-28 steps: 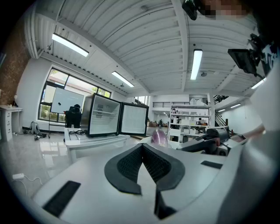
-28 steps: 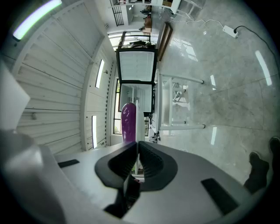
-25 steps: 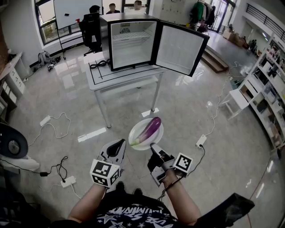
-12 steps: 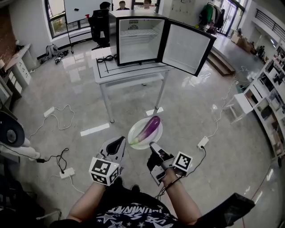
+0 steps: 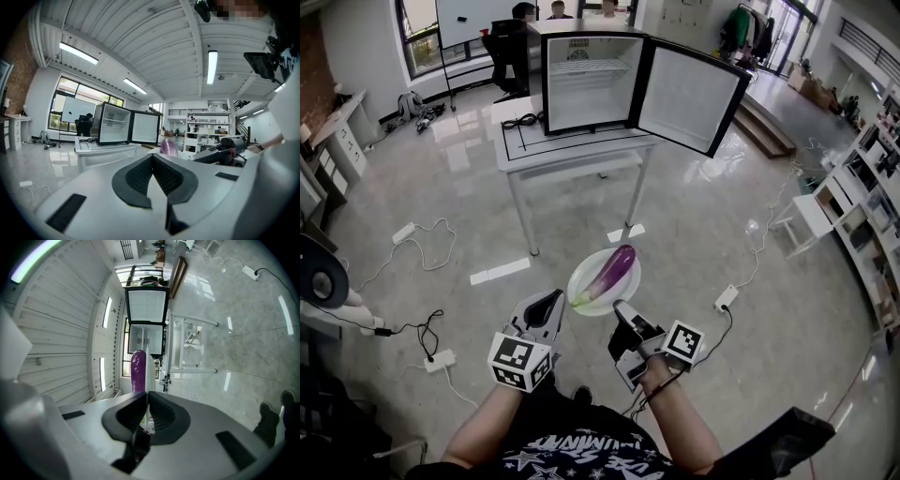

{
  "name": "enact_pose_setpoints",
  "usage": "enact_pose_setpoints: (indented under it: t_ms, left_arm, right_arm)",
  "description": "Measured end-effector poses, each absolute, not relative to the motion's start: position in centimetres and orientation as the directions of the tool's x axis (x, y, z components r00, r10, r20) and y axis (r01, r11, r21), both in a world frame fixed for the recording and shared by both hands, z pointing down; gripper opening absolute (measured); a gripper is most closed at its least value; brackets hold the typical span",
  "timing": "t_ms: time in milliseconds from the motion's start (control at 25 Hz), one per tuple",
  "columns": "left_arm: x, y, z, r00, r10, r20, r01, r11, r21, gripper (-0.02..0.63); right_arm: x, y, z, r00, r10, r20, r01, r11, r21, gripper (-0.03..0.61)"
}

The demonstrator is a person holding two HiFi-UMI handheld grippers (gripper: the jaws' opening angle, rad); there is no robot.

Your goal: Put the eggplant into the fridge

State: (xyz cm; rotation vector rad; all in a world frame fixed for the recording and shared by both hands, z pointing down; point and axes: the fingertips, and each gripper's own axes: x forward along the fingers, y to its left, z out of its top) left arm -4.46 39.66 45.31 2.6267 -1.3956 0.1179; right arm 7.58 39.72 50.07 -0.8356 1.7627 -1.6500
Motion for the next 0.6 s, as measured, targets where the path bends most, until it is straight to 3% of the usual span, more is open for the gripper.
enact_pose_setpoints:
  t_ms: [600]
  left_arm:
    - [-2.2, 40.2, 45.6, 0.559, -0.816, 0.150, -0.829, -0.549, 0.107, 0.009]
  right_arm:
    - [10.4, 40.1, 51.1, -0.629, -0.777, 0.015, -0.048, 0.020, -0.999, 0.023]
